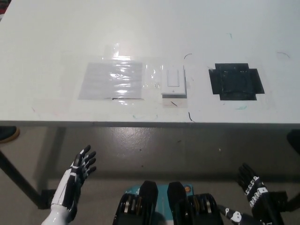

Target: A white switch is kept at the centre of the table close to the robot and the robot uses its right hand to press it to turn it on

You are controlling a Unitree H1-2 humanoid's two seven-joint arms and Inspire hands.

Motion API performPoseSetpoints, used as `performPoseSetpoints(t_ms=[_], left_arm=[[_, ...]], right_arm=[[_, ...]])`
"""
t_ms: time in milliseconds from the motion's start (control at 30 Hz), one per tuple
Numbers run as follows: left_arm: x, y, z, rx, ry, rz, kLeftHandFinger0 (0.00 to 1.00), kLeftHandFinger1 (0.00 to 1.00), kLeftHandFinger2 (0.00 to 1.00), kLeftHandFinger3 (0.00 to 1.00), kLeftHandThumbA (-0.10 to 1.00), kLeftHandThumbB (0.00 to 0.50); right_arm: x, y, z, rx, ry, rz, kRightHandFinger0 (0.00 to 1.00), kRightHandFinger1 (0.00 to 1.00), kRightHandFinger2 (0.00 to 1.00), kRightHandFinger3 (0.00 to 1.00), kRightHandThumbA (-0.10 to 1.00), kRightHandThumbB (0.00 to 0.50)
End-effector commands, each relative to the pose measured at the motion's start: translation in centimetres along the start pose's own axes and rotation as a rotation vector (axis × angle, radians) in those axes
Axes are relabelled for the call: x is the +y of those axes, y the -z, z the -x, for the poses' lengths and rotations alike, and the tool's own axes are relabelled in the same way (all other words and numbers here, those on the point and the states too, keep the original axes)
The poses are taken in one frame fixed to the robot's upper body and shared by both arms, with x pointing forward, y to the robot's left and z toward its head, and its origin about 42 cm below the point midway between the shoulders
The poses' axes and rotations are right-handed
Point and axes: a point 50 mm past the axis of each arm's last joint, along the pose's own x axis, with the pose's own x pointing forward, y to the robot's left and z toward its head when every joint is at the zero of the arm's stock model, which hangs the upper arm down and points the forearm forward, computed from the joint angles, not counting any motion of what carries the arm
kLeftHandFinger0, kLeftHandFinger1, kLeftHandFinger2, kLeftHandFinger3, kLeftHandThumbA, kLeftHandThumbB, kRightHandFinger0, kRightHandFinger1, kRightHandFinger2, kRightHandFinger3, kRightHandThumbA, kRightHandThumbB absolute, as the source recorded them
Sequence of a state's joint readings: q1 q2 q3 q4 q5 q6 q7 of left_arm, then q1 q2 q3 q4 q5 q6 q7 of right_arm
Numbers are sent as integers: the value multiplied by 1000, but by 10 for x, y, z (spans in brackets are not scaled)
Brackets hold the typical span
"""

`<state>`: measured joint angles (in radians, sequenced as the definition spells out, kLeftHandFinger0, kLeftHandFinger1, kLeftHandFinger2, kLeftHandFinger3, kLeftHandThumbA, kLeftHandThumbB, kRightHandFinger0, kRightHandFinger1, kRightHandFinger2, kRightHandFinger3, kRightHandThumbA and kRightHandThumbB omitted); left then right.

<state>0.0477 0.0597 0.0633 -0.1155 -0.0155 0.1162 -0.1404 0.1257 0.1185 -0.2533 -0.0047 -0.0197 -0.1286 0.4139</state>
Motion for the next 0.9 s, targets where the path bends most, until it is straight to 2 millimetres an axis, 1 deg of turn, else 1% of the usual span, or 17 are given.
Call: performPoseSetpoints(t_ms=[0, 33, 67, 100, 167, 267, 300, 400, 500, 533, 633, 667, 767, 867], left_arm=[[9, -22, 1, -128, -28, -10, 1000, 1000, 1000, 1000, 1000, 81], [11, -23, 0, -131, -28, -9, 1000, 1000, 1000, 1000, 1000, 80], [11, -24, -1, -132, -24, -10, 1000, 1000, 1000, 1000, 1000, 78], [11, -24, -1, -132, -21, -12, 1000, 1000, 1000, 1000, 1000, 71], [12, -22, -2, -136, -14, -19, 1000, 1000, 1000, 1000, 1000, 83], [12, -23, -2, -130, -10, -22, 1000, 1000, 1000, 1000, 1000, 81], [12, -24, -2, -131, -9, -22, 1000, 1000, 1000, 1000, 1000, 72], [11, -26, -2, -131, -4, -27, 1000, 1000, 1000, 1000, 1000, 69], [11, -25, -1, -127, -3, -30, 1000, 1000, 1000, 1000, 1000, 71], [11, -25, -2, -127, -1, -28, 1000, 1000, 1000, 1000, 1000, 73], [11, -24, -2, -129, 1, -34, 1000, 1000, 1000, 1000, 1000, 69], [11, -24, -2, -130, 1, -36, 1000, 1000, 1000, 1000, 1000, 63], [11, -24, -3, -129, 0, -40, 1000, 1000, 1000, 1000, 1000, 67], [10, -24, -3, -131, -1, -35, 1000, 1000, 1000, 1000, 1000, 55]], right_arm=[[2, -12, -8, -183, 38, 102, 1000, 1000, 1000, 1000, 1000, 54], [2, -13, -11, -188, 41, 105, 1000, 1000, 1000, 1000, 1000, 55], [1, -15, -14, -194, 52, 101, 1000, 1000, 1000, 1000, 1000, 45], [1, -16, -14, -194, 56, 98, 1000, 1000, 1000, 1000, 1000, 49], [0, -18, -17, -207, 60, 89, 1000, 1000, 1000, 1000, 1000, 26], [-1, -19, -19, -214, 63, 71, 1000, 1000, 1000, 1000, 1000, 17], [-2, -19, -19, -218, 64, 72, 1000, 1000, 1000, 1000, 1000, 29], [-3, -18, -18, -227, 60, 68, 1000, 1000, 1000, 1000, 1000, 17], [-4, -18, -17, -226, 54, 80, 1000, 1000, 1000, 1000, 1000, 19], [-5, -18, -16, -225, 56, 83, 1000, 1000, 1000, 1000, 1000, 34], [-5, -17, -16, -227, 54, 63, 1000, 1000, 1000, 1000, 1000, 34], [-5, -17, -15, -228, 54, 59, 1000, 1000, 1000, 1000, 1000, 42], [-6, -18, -16, -233, 53, 68, 1000, 1000, 1000, 1000, 1000, 41], [-6, -18, -15, -227, 52, 80, 1000, 1000, 1000, 1000, 1000, 47]])
